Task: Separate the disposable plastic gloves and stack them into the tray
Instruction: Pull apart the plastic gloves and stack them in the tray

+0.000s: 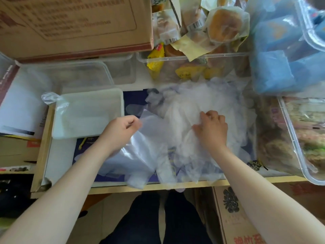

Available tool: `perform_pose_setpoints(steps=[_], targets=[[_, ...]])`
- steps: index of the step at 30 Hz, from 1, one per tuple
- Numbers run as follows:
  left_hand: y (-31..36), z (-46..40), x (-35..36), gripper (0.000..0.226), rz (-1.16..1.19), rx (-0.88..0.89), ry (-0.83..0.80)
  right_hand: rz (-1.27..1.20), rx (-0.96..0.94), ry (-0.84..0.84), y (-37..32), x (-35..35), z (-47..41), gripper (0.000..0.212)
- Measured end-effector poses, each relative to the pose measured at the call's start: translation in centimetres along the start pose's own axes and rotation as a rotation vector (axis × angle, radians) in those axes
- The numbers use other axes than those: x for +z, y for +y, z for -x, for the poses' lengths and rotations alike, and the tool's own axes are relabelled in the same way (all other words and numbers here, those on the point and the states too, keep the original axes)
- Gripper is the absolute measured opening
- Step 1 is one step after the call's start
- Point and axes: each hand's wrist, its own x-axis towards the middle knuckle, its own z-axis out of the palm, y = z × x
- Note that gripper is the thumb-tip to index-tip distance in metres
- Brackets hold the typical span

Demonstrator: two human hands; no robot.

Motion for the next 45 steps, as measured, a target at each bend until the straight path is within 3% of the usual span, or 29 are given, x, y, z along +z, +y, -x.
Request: perform_pose_setpoints(steps=[5,10,13,15,18,20,22,26,28,30,32,34,36,38,41,45], targets=[[0.5,0.2,0.6,0.025,0.037,0.072,-0.134,-0.127,-0.112,0.148,0.9,0.9,0.3,0.022],[2.0,0.0,1.1,0.033,0.142,0.253,-0.213,-0.503,-0.26,0.379,0.6,-1.6,0.0,0.013],[3.1,-1.2,1.7,0.039,0.064,0.383,-0.177,-1.049,-0.256,0.128,-0.2,-5.2,0.5,0.014],[3.9,-1.9,2.0,0.046,0.033,0.44,-0.148,-1.264,-0.302,-0.085,-0.3,-7.3,0.9,0.01],[5.5,-2.6,2.1,0.049,0.079,0.472,-0.183,-1.285,-0.483,-0.36,0.4,-9.7,1.0,0.007],[6.4,-2.8,1.6,0.039,0.117,0.477,-0.209,-1.298,-0.551,-0.503,1.1,-10.8,0.8,0.01],[6.9,-3.2,0.8,0.032,0.071,0.552,-0.199,-1.334,-0.546,-0.573,1.8,-11.7,0.7,0.013],[7.3,-3.7,0.0,0.031,-0.277,0.791,-0.197,-1.242,-0.537,-0.585,2.0,-12.3,0.3,0.011],[7.6,-3.9,0.3,0.031,-0.36,0.759,-0.283,-1.161,-0.583,-0.595,1.5,-12.3,0.2,0.006],[7.4,-4.0,0.5,0.033,-0.319,0.625,-0.382,-1.121,-0.594,-0.582,1.1,-12.3,0.0,0.017],[7.1,-3.6,0.7,0.022,-0.181,0.519,-0.39,-1.13,-0.57,-0.49,0.5,-12.4,-0.1,0.017],[6.6,-3.0,0.8,0.014,0.042,0.47,-0.344,-1.302,-0.466,-0.379,0.3,-11.9,-0.3,0.008],[5.8,-2.6,0.7,0.028,0.272,0.425,-0.273,-1.586,-0.256,-0.354,0.4,-11.0,-0.5,0.043],[4.8,-2.6,0.4,0.041,0.407,0.391,-0.218,-1.657,-0.085,-0.454,0.5,-9.9,-0.2,0.065],[3.4,-2.8,-0.1,0.043,0.486,0.347,-0.227,-1.506,0.046,-0.642,-0.2,-9.2,0.9,0.054],[2.4,-2.5,-0.6,0.044,0.512,0.279,-0.245,-1.385,0.001,-0.598,-1.6,-9.5,1.2,0.039]])
